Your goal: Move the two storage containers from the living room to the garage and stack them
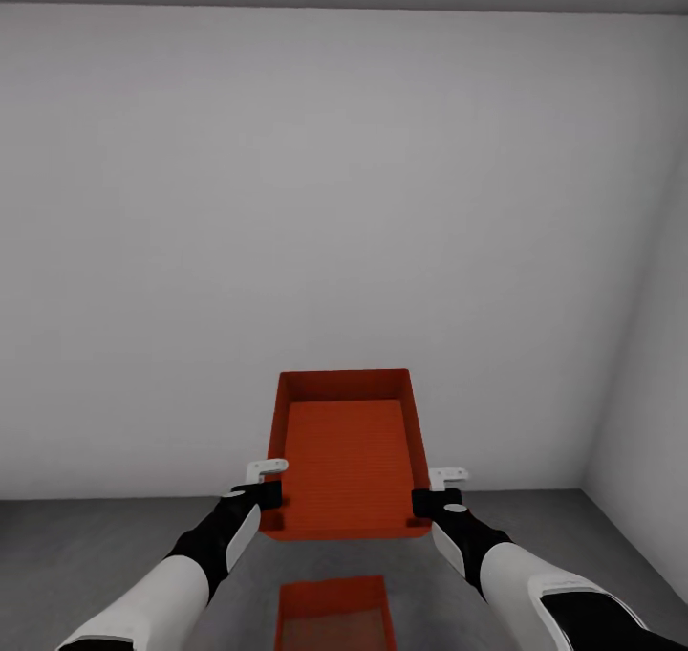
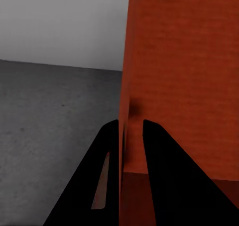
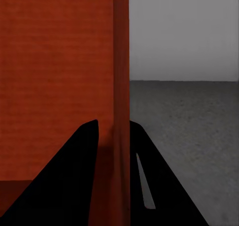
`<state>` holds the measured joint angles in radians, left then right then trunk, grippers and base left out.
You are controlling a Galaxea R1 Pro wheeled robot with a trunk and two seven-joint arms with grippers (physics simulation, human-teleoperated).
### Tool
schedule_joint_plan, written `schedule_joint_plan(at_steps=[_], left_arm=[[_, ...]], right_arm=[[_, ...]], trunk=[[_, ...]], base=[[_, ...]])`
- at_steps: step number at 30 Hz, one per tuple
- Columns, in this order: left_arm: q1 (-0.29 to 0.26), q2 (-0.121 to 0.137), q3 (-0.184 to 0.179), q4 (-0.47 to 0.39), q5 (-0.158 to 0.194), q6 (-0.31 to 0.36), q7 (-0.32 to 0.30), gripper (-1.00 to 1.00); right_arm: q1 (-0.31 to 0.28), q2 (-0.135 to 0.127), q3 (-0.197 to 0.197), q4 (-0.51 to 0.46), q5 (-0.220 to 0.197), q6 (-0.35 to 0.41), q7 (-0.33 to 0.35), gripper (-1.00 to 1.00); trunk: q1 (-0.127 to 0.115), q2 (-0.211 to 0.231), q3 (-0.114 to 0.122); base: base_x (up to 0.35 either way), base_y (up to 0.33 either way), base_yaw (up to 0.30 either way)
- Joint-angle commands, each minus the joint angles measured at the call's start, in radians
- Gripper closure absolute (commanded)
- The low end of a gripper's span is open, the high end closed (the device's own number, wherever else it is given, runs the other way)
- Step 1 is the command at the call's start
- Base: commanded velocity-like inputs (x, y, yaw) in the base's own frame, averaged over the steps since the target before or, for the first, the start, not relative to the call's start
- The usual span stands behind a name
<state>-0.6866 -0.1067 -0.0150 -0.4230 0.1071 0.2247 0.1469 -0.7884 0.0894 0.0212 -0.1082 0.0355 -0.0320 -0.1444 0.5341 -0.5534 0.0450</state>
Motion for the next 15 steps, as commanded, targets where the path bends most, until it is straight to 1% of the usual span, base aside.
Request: schedule_joint_plan(at_steps=[1, 11, 15], left_arm=[[-0.001, 0.001, 0.012, -0.005, -0.015, 0.007, 0.054, 1.0], [-0.001, 0.001, 0.012, -0.005, -0.015, 0.007, 0.054, 1.0], [-0.001, 0.001, 0.012, -0.005, -0.015, 0.007, 0.054, 1.0]], right_arm=[[0.0, -0.03, -0.026, 0.002, 0.003, -0.002, -0.03, 1.0], [0.0, -0.029, -0.026, 0.002, 0.003, 0.0, -0.03, 1.0], [0.0, -0.028, -0.026, 0.002, 0.004, 0.0, -0.03, 1.0]], trunk=[[0.0, -0.001, 0.0], [0.0, -0.001, 0.0], [0.0, -0.001, 0.0]], base=[[0.0, 0.0, 0.073], [0.003, 0.001, 0.013], [0.167, 0.127, 0.0]])
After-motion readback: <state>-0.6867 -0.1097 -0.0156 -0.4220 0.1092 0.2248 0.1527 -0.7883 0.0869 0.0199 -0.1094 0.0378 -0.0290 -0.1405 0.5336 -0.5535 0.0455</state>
